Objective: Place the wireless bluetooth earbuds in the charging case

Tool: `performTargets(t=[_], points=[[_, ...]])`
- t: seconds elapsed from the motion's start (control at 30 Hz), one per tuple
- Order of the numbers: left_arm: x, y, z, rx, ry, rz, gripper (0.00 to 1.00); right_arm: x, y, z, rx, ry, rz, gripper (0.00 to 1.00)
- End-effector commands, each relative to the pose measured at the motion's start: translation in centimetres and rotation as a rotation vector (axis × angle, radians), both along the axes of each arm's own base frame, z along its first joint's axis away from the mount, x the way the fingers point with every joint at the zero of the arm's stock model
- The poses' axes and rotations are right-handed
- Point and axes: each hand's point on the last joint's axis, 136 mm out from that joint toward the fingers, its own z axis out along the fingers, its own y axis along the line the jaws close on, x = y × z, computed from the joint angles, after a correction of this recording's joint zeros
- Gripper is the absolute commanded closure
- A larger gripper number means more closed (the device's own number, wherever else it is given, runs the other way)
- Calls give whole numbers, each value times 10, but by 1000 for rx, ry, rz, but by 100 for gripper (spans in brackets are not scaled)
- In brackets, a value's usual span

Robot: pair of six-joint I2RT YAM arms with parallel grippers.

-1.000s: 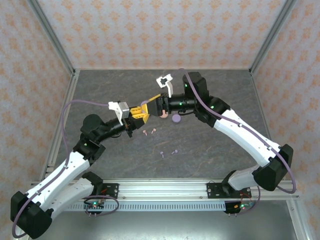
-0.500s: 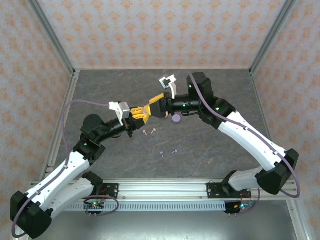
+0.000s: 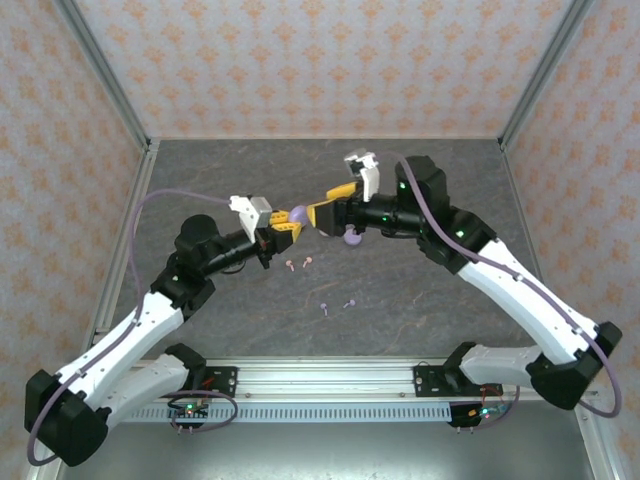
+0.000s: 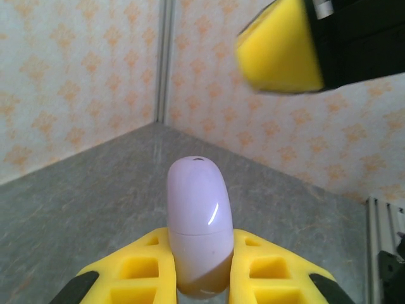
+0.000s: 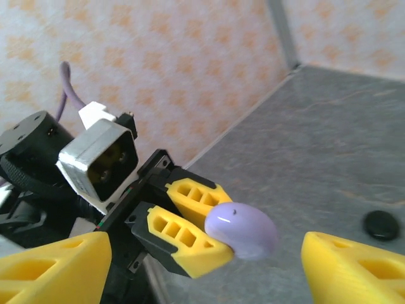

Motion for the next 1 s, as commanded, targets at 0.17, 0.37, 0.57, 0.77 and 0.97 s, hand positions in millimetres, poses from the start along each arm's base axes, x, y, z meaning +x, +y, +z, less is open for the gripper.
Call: performTargets(t=[0.17,0.37,0.57,0.77,0.97], points=[[74,46,-80,64,314,205,100,33,-45,-17,39,3,-307,10],[110,81,-140,109,561,342,99,37,-49,-40,6,60,-345,9],[137,102,-193,89,774,369,99,38,-49,-48,-12,92,-351,9],[146,99,-222,70,874,357,93,38,-50,-54,-24,116,-358,9],[144,101,-242,89,933,359,82,38,-51,-64,-60,145,-366,8]])
